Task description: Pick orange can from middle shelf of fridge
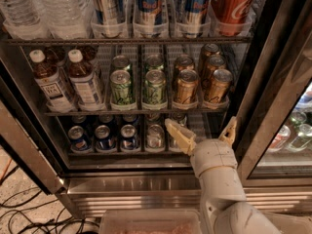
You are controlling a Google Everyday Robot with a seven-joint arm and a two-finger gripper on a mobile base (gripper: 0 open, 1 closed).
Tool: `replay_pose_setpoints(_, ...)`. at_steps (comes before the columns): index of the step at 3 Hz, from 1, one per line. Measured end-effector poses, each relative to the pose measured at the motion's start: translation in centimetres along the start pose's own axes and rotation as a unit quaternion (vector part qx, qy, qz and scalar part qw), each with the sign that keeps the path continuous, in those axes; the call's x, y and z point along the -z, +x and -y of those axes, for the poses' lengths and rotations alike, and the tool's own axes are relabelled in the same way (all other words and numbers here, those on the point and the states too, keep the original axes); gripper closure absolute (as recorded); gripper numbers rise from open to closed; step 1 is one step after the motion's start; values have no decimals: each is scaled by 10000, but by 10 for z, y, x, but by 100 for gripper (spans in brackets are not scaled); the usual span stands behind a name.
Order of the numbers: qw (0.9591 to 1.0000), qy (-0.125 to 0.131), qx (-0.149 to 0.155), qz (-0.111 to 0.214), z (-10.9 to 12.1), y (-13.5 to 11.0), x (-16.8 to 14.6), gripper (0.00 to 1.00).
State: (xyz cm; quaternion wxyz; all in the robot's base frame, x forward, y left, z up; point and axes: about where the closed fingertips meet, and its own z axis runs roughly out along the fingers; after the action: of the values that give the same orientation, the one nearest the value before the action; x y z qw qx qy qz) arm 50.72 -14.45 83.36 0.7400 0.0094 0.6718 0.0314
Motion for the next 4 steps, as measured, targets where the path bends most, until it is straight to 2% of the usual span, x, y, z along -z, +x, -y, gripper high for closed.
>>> replay_pose_setpoints(1,9998,-183,-76,-52,-6,8,-7,0)
replay_pose_setpoints(2,9998,-166,-73,92,-6,5,-16,0)
replay_pose_setpoints(4,9984,297,131,468,20,-16,-26,0)
